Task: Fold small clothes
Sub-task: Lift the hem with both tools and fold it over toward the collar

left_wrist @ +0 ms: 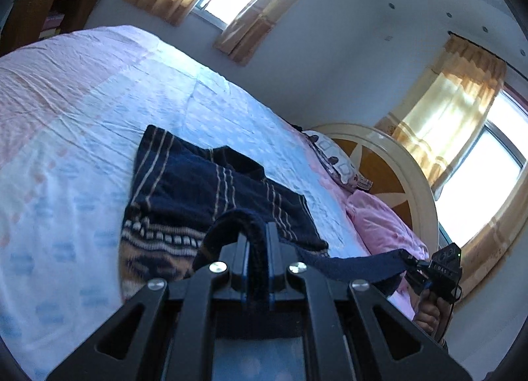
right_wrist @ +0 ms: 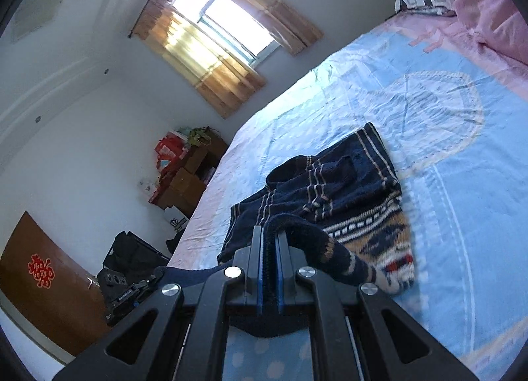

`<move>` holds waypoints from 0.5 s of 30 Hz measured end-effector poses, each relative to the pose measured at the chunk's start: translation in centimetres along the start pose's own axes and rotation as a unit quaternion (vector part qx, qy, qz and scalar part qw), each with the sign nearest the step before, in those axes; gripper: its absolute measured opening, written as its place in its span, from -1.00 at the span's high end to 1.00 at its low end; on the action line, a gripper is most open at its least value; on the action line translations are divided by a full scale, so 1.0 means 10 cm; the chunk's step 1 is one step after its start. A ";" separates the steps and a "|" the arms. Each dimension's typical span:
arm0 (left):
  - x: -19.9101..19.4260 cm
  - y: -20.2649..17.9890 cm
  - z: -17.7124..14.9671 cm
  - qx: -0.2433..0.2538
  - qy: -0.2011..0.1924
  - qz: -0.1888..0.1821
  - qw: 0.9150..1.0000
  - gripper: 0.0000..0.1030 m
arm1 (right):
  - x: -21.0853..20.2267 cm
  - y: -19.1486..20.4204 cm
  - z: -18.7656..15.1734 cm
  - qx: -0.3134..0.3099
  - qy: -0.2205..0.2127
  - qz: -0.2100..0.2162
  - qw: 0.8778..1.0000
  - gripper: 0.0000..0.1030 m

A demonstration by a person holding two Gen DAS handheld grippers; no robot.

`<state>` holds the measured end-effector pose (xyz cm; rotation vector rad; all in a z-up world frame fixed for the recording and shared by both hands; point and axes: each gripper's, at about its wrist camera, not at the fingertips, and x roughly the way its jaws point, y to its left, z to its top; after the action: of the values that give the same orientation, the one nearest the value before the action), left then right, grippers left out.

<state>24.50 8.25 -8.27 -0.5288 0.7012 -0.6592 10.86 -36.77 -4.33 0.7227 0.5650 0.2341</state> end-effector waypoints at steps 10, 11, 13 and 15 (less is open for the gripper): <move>0.53 0.28 0.53 -0.033 0.009 0.005 0.999 0.84 | 0.69 -0.08 0.61 0.006 0.025 -0.020 0.999 0.90; 0.57 0.30 0.57 -0.036 0.010 0.007 0.999 0.84 | 0.79 -0.12 0.68 0.010 0.030 -0.025 0.999 0.90; 0.68 0.36 0.65 -0.043 0.013 0.008 0.999 0.84 | 0.93 -0.20 0.78 0.021 0.037 -0.030 0.999 0.90; 0.77 0.41 0.73 -0.049 0.015 0.008 0.999 0.84 | 1.05 -0.27 0.86 0.030 0.043 -0.034 0.998 0.90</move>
<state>35.80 7.27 -9.31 -0.6043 0.7687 -0.6216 24.44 -39.45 -5.15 0.7530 0.6805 0.1867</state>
